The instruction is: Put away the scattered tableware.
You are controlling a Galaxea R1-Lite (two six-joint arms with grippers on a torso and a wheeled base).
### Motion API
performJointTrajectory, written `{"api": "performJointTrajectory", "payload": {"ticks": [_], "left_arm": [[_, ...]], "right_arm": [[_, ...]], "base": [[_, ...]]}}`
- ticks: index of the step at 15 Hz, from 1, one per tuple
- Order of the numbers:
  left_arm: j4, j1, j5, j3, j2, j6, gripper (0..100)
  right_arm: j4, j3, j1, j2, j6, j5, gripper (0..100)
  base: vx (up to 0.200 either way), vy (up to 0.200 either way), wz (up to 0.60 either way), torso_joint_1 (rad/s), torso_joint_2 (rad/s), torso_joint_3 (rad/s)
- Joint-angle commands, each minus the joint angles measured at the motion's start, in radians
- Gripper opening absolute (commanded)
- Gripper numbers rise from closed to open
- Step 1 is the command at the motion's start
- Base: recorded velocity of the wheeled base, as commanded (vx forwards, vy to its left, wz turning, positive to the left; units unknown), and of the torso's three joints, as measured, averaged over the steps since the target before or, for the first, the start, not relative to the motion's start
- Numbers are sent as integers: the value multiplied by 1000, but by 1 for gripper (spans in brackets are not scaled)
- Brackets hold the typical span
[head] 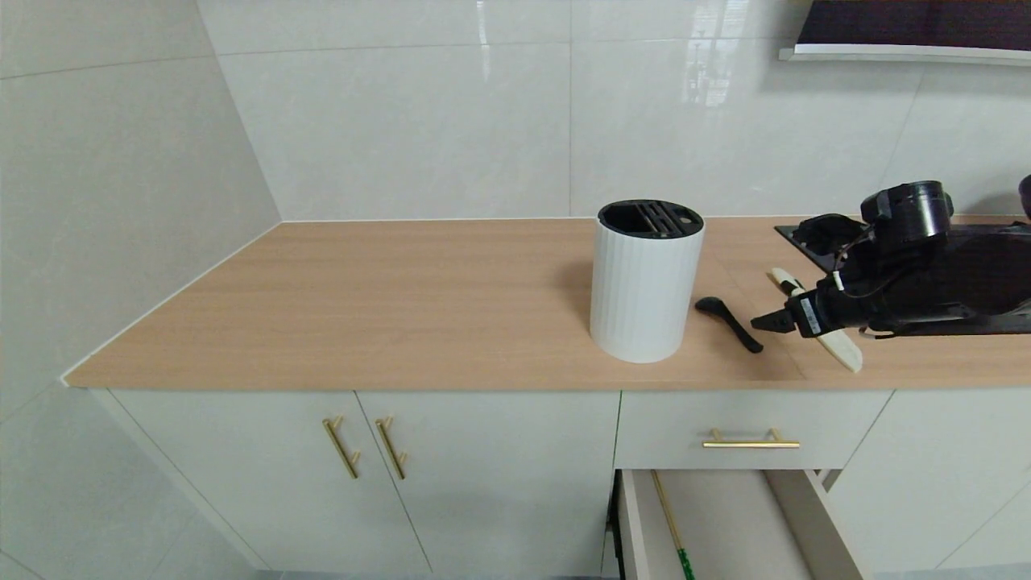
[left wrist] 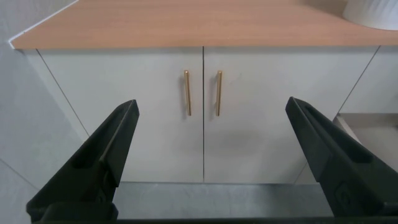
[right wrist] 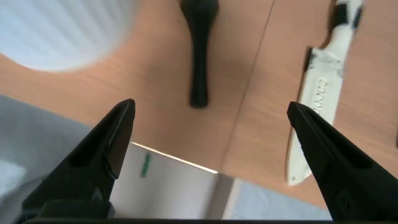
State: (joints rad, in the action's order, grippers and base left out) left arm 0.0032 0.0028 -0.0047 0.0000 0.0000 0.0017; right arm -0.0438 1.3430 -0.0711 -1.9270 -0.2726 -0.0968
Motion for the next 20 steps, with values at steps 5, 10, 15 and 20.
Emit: {"api": "performJointTrajectory", "payload": {"ticks": [5, 10, 15, 20], "left_arm": [[0, 0, 0, 0, 0, 0, 100], [0, 0, 0, 0, 2, 0, 100], [0, 0, 0, 0, 2, 0, 100], [0, 0, 0, 0, 2, 0, 100]], "right_arm": [[12, 176, 2, -254, -30, -44, 100], [73, 177, 1, -277, -28, -70, 100], [148, 182, -1, -314, -24, -75, 100], [153, 191, -6, -323, 10, -107, 100]], "base": [[0, 0, 0, 0, 0, 0], [0, 0, 0, 0, 0, 0], [0, 0, 0, 0, 0, 0], [0, 0, 0, 0, 0, 0]]}}
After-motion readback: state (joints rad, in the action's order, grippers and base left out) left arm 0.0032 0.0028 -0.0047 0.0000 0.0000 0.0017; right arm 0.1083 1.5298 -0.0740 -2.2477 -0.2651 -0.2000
